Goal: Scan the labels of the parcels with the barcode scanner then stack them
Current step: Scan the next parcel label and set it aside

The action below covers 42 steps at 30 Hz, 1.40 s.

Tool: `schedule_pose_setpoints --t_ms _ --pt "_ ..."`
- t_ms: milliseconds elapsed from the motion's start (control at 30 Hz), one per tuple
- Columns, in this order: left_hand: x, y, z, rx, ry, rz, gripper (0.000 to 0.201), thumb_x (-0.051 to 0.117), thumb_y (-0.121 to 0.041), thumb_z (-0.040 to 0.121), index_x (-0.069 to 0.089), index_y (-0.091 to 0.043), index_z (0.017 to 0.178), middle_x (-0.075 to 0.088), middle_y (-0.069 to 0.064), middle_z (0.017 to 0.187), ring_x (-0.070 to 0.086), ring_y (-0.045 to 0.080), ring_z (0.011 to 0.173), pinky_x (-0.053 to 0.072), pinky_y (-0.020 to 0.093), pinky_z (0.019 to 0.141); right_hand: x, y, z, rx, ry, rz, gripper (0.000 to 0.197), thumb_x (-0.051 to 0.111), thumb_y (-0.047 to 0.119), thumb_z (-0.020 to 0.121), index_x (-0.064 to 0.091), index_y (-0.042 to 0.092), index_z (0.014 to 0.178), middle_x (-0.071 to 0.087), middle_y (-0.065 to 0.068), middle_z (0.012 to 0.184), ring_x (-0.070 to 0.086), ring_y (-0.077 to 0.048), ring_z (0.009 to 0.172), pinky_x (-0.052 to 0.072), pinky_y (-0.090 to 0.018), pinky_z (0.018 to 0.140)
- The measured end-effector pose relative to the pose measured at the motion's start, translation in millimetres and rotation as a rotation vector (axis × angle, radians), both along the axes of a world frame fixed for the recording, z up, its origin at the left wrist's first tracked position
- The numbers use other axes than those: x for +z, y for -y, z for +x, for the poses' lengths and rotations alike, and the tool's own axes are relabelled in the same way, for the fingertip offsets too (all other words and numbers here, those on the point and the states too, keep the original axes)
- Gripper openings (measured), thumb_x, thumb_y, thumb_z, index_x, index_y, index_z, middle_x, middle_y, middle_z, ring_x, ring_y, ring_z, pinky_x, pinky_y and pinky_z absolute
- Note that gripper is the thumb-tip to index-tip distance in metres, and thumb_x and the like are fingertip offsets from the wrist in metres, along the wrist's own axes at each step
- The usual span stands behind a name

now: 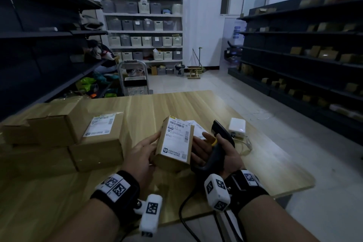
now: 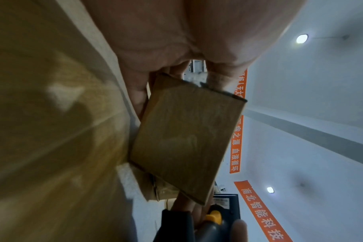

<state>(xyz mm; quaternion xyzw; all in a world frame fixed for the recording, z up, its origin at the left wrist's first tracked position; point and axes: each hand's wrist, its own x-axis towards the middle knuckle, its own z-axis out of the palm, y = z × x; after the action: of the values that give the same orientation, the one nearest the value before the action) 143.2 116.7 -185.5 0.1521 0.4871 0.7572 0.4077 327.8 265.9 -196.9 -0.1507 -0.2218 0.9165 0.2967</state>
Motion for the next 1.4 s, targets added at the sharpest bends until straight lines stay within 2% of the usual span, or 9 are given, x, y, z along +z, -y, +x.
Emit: schedule_pose_setpoints --t_ms 100,200,333,433,600,800,1100,1233,1400 --pt "0 -1 -7 -0.105 0.147 0.053 0.053 0.073 -0.001 0.100 0.066 -0.031 0.144 0.064 -0.010 0.146 0.067 -0.015 0.103 0.054 0.004 0.081 3 2 0 0.005 -0.005 0.006 0.039 0.062 0.039 0.100 0.071 0.007 0.121 0.075 -0.026 0.127 0.077 -0.043 0.110 0.066 -0.054 0.079" --pt "-1 4 -6 -0.090 -0.053 -0.023 0.031 0.081 -0.032 0.093 0.076 -0.029 0.124 0.082 0.009 0.120 0.079 0.016 0.090 0.062 0.034 0.069 2 1 0 0.001 0.000 0.012 0.041 0.063 0.038 0.098 0.070 0.007 0.123 0.074 -0.027 0.129 0.075 -0.043 0.114 0.065 -0.055 0.082" --pt "-4 -2 -17 -0.124 -0.239 -0.033 0.101 0.106 -0.061 0.037 0.074 -0.025 0.126 0.083 0.018 0.110 0.080 0.026 0.086 0.062 0.043 0.075 2 0 0 -0.009 0.018 0.021 0.044 0.063 0.038 0.099 0.066 0.007 0.130 0.072 -0.027 0.133 0.071 -0.044 0.123 0.064 -0.056 0.088" --pt "-13 -3 -18 -0.097 -0.156 0.050 0.079 0.101 -0.037 0.065 0.068 -0.013 0.132 0.079 0.026 0.121 0.078 0.041 0.111 0.058 0.060 0.104 2 0 -1 0.006 0.023 0.032 0.043 0.065 0.037 0.097 0.066 0.008 0.129 0.070 -0.028 0.136 0.069 -0.046 0.125 0.064 -0.054 0.086" --pt "-26 1 -21 -0.022 -0.016 0.142 0.053 0.076 -0.019 0.083 0.065 -0.010 0.134 0.079 0.029 0.118 0.081 0.037 0.097 0.070 0.048 0.075 -1 -5 0 -0.030 0.086 0.062 0.043 0.065 0.040 0.094 0.071 0.008 0.121 0.076 -0.023 0.123 0.077 -0.042 0.103 0.061 -0.054 0.092" --pt "-32 1 -26 0.027 -0.069 0.087 0.049 0.077 -0.010 0.091 0.059 -0.018 0.136 0.079 0.027 0.120 0.081 0.040 0.099 0.067 0.053 0.075 -1 -5 6 -0.003 0.102 0.041 0.031 0.064 0.044 0.094 0.057 0.015 0.087 0.040 0.000 0.056 0.044 -0.017 0.045 0.048 -0.031 0.047" --pt "-27 7 -33 0.004 -0.168 0.127 0.087 0.065 -0.002 0.105 0.028 -0.057 0.161 0.084 0.004 0.109 0.084 0.026 0.095 0.068 0.044 0.070 44 26 -5 -0.043 0.507 0.270 0.031 0.072 0.030 0.085 0.051 0.019 0.066 0.033 -0.002 0.057 0.030 -0.017 0.044 0.029 -0.025 0.044" --pt "-30 5 -37 -0.011 -0.067 0.147 0.080 0.069 -0.005 0.103 0.043 -0.060 0.155 0.082 0.014 0.120 0.078 0.045 0.111 0.060 0.069 0.096 86 49 -10 -0.013 0.765 0.513 0.028 0.072 0.022 0.092 0.054 0.017 0.072 0.037 -0.006 0.059 0.035 -0.021 0.047 0.034 -0.028 0.048" --pt "-30 5 -37 -0.008 -0.101 0.150 0.084 0.075 -0.007 0.098 0.044 -0.060 0.156 0.080 0.012 0.126 0.078 0.042 0.114 0.060 0.068 0.098 126 66 -9 0.012 0.929 0.701 0.016 0.073 0.019 0.092 0.059 0.011 0.092 0.042 -0.010 0.060 0.038 -0.021 0.047 0.037 -0.032 0.051"
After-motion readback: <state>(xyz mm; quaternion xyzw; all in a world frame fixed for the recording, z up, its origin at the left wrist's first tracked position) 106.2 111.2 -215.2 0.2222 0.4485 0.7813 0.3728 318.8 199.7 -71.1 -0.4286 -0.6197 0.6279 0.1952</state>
